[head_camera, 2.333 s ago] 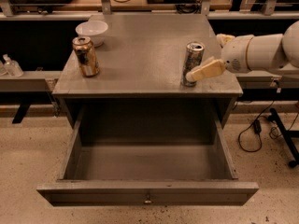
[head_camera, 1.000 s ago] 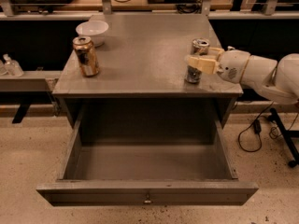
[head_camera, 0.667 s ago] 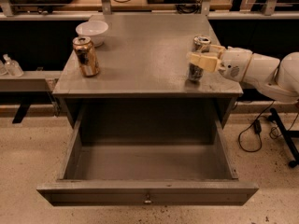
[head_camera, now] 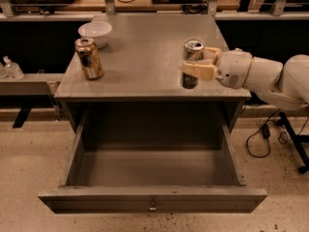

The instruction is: Place redbull can into top drawer

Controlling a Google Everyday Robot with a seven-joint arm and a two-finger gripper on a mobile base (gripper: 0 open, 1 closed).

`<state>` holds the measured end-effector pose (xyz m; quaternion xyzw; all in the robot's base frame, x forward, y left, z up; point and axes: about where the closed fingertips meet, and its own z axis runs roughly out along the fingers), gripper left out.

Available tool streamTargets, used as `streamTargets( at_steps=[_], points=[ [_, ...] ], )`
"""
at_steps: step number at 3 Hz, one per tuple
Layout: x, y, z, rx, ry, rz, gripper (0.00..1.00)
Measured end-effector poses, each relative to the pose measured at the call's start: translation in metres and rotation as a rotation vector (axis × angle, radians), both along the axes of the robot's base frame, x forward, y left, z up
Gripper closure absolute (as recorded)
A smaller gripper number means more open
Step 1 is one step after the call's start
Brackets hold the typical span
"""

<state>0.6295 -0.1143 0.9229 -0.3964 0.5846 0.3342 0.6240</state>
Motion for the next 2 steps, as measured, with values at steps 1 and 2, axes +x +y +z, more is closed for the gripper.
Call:
streamTargets(
  at_steps=[1, 2],
  points=[
    [0.000, 0.000, 0.000, 0.000, 0.000, 0.000, 1.00],
    [-0.022, 0.021, -0.004, 0.093, 0.018, 0.087, 1.00]
  ],
)
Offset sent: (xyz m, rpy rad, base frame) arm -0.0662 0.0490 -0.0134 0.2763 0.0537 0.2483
